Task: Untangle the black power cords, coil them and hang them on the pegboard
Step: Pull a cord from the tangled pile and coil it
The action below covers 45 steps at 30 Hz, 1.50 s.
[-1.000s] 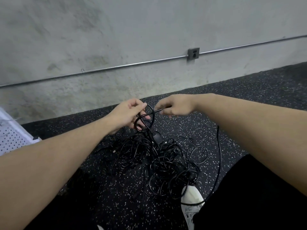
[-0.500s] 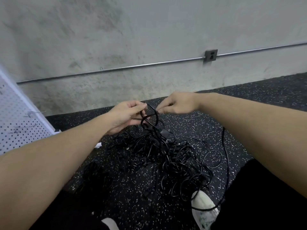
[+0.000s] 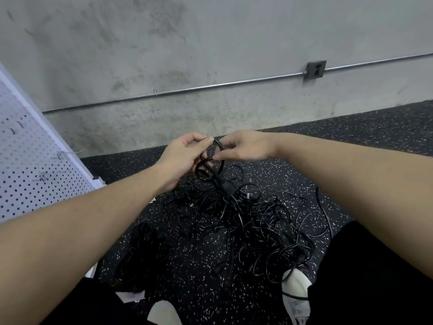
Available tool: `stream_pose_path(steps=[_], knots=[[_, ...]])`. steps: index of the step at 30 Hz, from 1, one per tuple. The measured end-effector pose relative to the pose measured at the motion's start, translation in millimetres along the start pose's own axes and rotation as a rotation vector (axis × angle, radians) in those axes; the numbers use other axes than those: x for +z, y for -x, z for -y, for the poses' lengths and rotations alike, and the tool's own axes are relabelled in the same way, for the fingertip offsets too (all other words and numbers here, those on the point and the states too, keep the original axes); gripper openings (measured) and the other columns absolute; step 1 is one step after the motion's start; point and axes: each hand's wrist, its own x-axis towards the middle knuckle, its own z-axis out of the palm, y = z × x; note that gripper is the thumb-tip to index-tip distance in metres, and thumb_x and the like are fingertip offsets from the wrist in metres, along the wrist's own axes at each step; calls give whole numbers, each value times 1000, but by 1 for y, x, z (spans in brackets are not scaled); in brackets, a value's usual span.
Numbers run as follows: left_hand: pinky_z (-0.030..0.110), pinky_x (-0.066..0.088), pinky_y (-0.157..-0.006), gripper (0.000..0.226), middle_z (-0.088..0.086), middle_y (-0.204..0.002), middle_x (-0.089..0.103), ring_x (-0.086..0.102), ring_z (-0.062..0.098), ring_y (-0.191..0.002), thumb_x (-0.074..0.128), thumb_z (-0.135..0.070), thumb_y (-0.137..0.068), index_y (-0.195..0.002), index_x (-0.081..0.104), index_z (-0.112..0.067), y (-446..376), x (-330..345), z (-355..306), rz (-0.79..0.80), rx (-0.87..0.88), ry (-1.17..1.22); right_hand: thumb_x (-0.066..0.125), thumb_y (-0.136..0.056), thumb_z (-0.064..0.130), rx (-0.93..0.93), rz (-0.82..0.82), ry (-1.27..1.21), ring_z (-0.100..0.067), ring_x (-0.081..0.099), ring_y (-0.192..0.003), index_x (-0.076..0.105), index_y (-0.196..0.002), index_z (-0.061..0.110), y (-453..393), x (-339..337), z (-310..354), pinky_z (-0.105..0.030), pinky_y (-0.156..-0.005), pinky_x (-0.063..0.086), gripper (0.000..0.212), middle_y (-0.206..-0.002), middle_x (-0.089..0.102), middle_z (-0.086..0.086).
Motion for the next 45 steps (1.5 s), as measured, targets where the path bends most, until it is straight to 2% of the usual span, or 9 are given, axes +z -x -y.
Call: stream_pose_path(steps=[5, 8, 14, 18, 22, 26, 31, 38, 45], knots=[[26, 61, -79, 24, 12, -107, 77, 74, 17, -93, 61, -20, -101, -118, 70, -6, 6, -10, 6, 201, -169, 53, 53, -105, 33, -13, 36, -83, -1, 50, -56, 66, -95, 24, 2, -2, 0, -13, -55, 40, 18, -73, 62, 7], [30, 61, -78, 18, 7, -97, 79, 74, 17, -84, 56, -26, -105, -113, 69, -18, 7, -10, 9, 169, -135, -42, 51, -106, 29, 1, 37, -45, 3, 50, -55, 64, -100, 26, 1, 0, 0, -8, -52, 38, 14, -78, 62, 10], [24, 52, -43, 16, 2, -80, 75, 69, 14, -57, 54, -25, -107, -99, 68, -28, 1, 9, 9, 38, 35, -276, 48, -105, 13, 122, 142, 22, -14, 69, -93, 60, -122, 33, 4, -3, 5, -32, -78, 49, 28, -109, 72, 8], [40, 62, -62, 19, 4, -86, 76, 76, 27, -70, 55, -24, -106, -97, 70, -31, -5, 21, 4, -12, 92, -325, 46, -103, 12, 213, 145, -14, -22, 71, -102, 62, -103, 26, 5, -4, 1, -36, -69, 49, 21, -112, 74, 1], [52, 58, -59, 16, 10, -81, 76, 68, 34, -58, 55, -26, -107, -103, 70, -28, -9, 30, -1, -30, 103, -342, 48, -104, 24, 253, 153, -98, -19, 67, -78, 62, -98, 24, 12, -8, -5, -26, -59, 41, 15, -107, 74, -1], [66, 55, -68, 11, 17, -89, 73, 67, 39, -70, 60, -27, -103, -103, 71, -29, -13, 35, 2, -48, 56, -222, 52, -100, 14, 190, 147, -168, -14, 71, -91, 63, -100, 25, 25, -12, -14, -31, -80, 54, 15, -104, 70, 8], [41, 52, -62, 13, 2, -74, 68, 62, 26, -64, 62, -30, -102, -93, 71, -29, -18, 41, 2, -86, 57, -181, 67, -94, 19, 141, 183, -233, -6, 66, -106, 62, -102, 26, 30, -10, -19, -38, -103, 51, 12, -108, 71, 9], [21, 45, -41, 13, -6, -67, 59, 61, 10, -48, 60, -26, -104, -93, 65, -22, -20, 48, -2, -118, -71, 45, 94, -67, 27, 50, 200, -183, -13, 67, -112, 56, -126, 27, 18, 2, -20, -46, -103, 53, 70, -118, 72, 8], [26, 59, -61, 20, 7, -82, 77, 74, 17, -68, 61, -30, -103, -101, 69, -12, -16, 40, -4, -57, -128, 136, 93, -70, 14, 25, 132, -143, -25, 75, -88, 48, -132, 10, 21, 5, -25, -43, -84, 62, 77, -114, 70, -15]])
